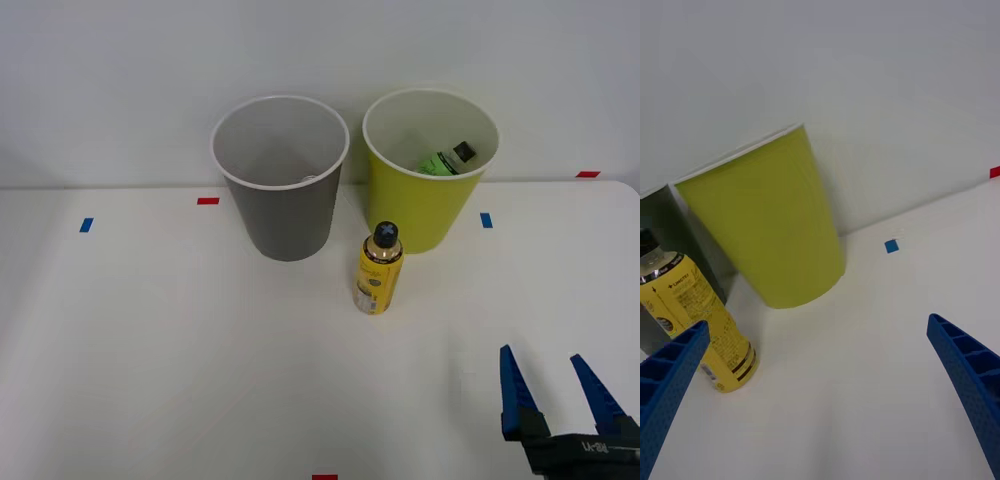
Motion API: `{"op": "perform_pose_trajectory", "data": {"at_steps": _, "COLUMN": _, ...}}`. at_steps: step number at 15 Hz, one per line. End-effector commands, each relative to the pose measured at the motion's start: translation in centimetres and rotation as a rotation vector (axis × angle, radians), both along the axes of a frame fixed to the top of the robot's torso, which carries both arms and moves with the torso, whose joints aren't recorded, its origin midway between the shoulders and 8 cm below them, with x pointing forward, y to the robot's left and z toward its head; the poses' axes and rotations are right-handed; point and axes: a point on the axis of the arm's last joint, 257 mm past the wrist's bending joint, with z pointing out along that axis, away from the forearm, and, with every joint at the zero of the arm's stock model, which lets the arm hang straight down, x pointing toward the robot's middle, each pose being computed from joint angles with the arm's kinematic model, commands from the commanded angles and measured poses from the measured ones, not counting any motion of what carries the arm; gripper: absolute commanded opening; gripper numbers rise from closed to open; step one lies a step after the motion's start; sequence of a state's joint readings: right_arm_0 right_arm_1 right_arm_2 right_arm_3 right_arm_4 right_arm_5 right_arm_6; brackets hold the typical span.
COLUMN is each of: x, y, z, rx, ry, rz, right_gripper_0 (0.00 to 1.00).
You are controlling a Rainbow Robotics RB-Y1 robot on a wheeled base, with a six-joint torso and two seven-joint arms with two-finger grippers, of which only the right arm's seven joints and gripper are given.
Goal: Put cans in the gray bin, plastic bottles in the light green bin
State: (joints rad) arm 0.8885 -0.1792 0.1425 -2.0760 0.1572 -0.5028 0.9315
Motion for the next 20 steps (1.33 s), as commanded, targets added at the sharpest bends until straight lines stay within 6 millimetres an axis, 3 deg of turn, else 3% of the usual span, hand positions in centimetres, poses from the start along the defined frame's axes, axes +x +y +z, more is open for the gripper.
{"op": "perform_pose_trajectory", "data": {"at_steps": 1, "x": -1.6, "y": -0.2, "z": -0.4, "rx": -0.115, "ry": 0.001, "rz": -0.023, "right_gripper_0": 1.0}}
{"op": "perform_pose_trajectory", "data": {"at_steps": 7, "x": -2.5, "y": -0.9, "z": -1.1, "rx": -0.142, "ry": 0.016, "rz": -0.131, "right_gripper_0": 1.0}}
{"op": "perform_pose_trajectory", "data": {"at_steps": 10, "x": -2.7, "y": -1.2, "z": -3.4, "rx": -0.1, "ry": -0.053, "rz": -0.135, "right_gripper_0": 1.0}}
{"op": "perform_pose_trajectory", "data": {"at_steps": 16, "x": -2.4, "y": 2.6, "z": -4.3, "rx": -0.086, "ry": -0.046, "rz": -0.046, "right_gripper_0": 1.0}}
{"op": "perform_pose_trajectory", "data": {"at_steps": 20, "x": -3.4, "y": 3.4, "z": -4.9, "rx": -0.061, "ry": -0.025, "rz": 0.067, "right_gripper_0": 1.0}}
